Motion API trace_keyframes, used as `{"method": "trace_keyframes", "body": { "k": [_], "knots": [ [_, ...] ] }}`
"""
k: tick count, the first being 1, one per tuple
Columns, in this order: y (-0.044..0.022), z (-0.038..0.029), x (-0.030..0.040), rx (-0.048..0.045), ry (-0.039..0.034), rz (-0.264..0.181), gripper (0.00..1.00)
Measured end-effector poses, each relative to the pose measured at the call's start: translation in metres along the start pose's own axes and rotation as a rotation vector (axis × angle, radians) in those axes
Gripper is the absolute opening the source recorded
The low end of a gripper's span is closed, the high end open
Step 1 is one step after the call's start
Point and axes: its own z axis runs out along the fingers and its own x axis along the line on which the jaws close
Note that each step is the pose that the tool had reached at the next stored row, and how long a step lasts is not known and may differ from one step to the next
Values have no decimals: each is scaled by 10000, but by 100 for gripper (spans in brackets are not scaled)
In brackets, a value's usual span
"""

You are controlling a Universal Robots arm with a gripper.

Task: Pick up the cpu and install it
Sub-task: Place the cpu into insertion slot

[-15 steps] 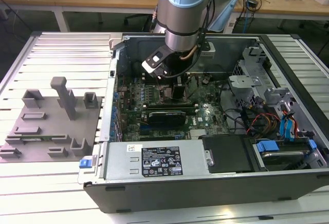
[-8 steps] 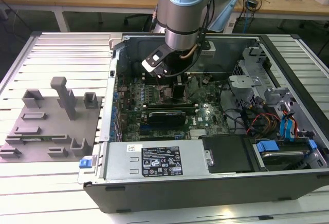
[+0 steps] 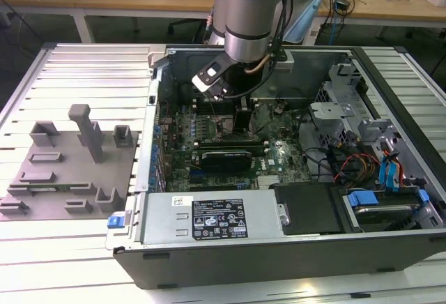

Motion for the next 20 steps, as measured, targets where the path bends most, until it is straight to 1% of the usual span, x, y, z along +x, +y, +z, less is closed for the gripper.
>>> {"method": "trace_keyframes", "body": {
  "k": [1,4,5,8,9,10,14,19,20],
  "knots": [
    [0,-1,0,0,-1,1,67],
    [0,-4,0,0,0,0,47],
    [0,-6,0,0,0,0,35],
    [0,-8,0,0,0,0,17],
    [0,-9,0,0,0,1,17],
    [0,-10,0,0,0,1,11],
    [0,-12,0,0,0,0,11],
    [0,28,0,-15,-1,1,11],
    [-1,52,1,-15,-2,1,11]
  ]
}}
